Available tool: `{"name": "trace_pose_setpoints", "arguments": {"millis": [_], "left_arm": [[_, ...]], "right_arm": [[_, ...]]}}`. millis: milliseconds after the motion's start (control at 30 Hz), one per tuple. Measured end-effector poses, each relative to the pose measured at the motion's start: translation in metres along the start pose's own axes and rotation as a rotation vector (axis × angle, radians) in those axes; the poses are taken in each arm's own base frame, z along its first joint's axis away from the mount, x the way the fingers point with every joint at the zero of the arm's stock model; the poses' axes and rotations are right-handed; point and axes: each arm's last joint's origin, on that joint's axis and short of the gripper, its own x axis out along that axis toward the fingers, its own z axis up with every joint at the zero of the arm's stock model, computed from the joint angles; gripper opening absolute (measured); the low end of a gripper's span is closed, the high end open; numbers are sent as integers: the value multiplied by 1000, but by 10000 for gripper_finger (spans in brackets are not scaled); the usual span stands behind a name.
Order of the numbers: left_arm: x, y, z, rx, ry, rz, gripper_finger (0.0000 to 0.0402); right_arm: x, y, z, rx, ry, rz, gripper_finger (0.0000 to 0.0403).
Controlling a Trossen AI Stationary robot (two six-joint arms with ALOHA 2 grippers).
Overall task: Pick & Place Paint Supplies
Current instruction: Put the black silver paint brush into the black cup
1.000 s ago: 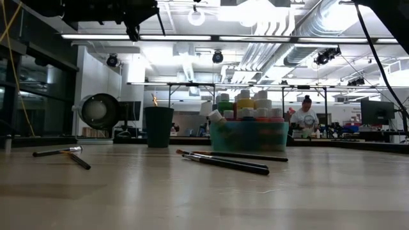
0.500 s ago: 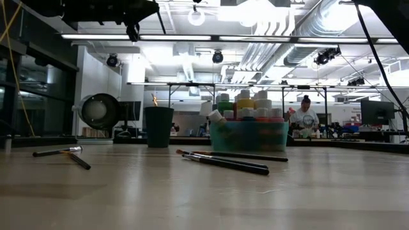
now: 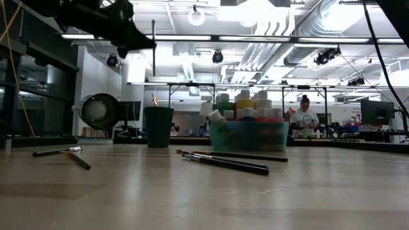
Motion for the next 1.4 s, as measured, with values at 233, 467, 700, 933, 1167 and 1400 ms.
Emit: {"name": "trace_pose_setpoints", "arguments": {"millis": [233,467,700,933,1167,1400], "left_arm": [[10,9,-7,103,52,178,3],[40,21,-25,105,139,226,3],[55,27,-32,96,138,236,9],[57,29,-38,95,196,279,18],[56,29,-42,66,228,310,50],[55,29,-44,62,249,309,134]], "right_arm": [[-27,-7,16,-12,2,-63,253],[-33,-4,16,-21,20,-59,251],[-35,-2,10,-39,63,-77,250],[-39,2,4,-66,80,-139,250],[-40,1,1,-59,101,-170,250],[-41,1,0,-51,110,-175,250]]}}
